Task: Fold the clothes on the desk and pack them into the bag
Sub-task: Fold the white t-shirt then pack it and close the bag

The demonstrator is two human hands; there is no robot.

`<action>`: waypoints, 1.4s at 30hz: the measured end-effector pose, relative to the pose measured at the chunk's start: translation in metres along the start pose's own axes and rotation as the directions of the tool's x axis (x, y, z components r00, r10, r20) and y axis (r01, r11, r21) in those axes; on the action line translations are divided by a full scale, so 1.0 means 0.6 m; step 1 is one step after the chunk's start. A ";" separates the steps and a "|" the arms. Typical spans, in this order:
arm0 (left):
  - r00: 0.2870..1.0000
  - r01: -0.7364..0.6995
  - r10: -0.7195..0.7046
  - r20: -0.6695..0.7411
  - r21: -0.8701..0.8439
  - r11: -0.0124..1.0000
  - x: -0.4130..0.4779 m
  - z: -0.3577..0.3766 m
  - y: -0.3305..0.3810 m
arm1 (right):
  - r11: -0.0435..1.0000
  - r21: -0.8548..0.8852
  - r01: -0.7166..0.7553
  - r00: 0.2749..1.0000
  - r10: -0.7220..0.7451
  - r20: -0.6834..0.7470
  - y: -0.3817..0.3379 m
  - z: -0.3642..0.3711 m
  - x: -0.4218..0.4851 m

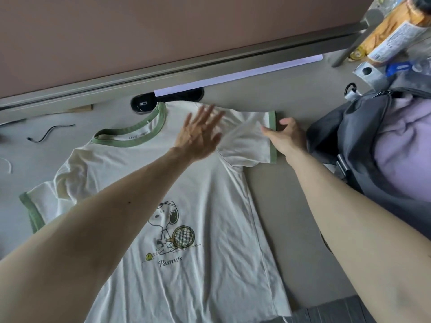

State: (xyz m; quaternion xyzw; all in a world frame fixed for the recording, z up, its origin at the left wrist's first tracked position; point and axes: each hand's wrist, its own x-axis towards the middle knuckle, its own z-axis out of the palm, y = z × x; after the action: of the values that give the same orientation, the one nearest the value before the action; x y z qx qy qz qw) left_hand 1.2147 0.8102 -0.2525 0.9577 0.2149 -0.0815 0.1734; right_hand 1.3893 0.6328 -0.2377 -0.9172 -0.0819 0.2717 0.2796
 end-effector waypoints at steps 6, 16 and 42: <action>0.978 0.006 -0.024 0.208 0.083 0.997 0.028 0.044 0.065 | 0.996 -0.049 -0.072 0.995 0.075 0.066 0.029 -0.001 -0.014; 0.929 0.180 -0.220 0.297 0.157 0.971 0.080 0.036 0.085 | 0.929 0.369 -0.008 0.998 -0.014 0.057 0.016 0.001 -0.038; 0.717 0.516 -0.668 0.197 -0.795 0.320 -0.039 -0.040 -0.041 | 0.797 -0.072 0.600 0.778 -0.559 0.286 -0.068 0.136 -0.247</action>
State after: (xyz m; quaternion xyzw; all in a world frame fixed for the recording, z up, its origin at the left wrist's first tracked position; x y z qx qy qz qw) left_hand 1.1851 0.8310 -0.2325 0.6232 0.5760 0.0485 0.5267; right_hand 1.2210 0.6599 -0.2048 -0.8245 -0.4167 0.2780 0.2631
